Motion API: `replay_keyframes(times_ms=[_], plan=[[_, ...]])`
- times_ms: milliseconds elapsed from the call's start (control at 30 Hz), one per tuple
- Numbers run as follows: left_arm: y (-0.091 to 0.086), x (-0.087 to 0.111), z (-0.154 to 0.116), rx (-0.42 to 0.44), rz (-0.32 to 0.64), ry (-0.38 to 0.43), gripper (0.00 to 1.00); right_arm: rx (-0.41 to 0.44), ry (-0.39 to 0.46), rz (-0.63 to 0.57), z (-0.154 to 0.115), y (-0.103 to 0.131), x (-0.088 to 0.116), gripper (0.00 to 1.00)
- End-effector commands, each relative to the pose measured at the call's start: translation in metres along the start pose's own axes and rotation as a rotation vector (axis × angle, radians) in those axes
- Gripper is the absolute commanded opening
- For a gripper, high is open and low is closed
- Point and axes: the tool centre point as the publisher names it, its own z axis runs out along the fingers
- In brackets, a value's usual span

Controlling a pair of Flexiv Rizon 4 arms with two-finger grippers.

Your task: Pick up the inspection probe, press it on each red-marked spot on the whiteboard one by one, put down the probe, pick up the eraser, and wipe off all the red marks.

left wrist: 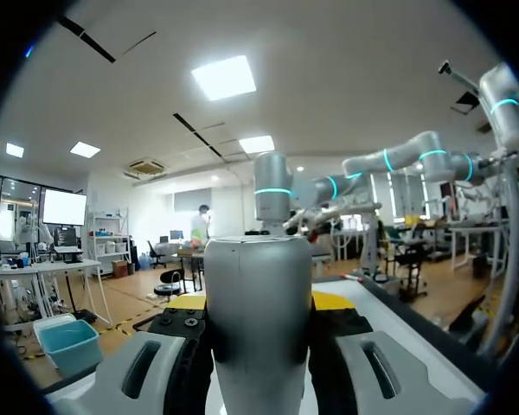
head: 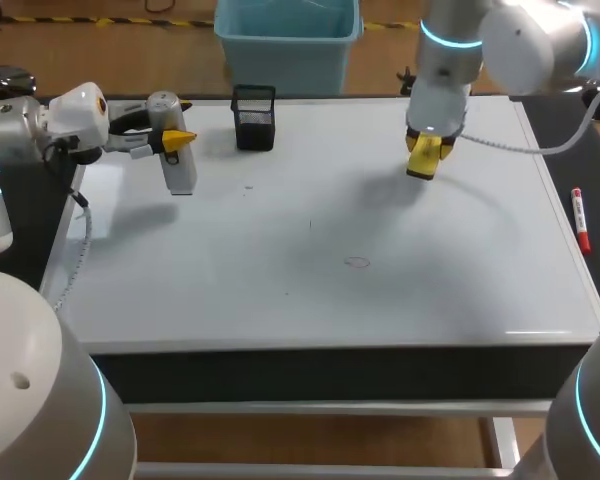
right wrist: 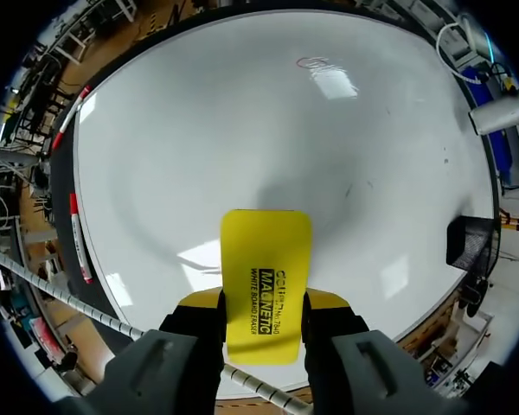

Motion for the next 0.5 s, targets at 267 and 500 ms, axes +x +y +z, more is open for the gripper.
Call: replay_keyframes(times_ms=[267, 500], plan=[[0.0, -0.001, 0.0, 0.002, 0.001, 0.001, 0.0, -0.005, 0.006, -0.002, 0.0, -0.003, -0.001, 0.0], [0.0, -0.001, 0.0, 0.002, 0.001, 0.001, 0.0, -0.008, 0.015, 0.049, 0.007, -0.016, 0.019, 0.0]])
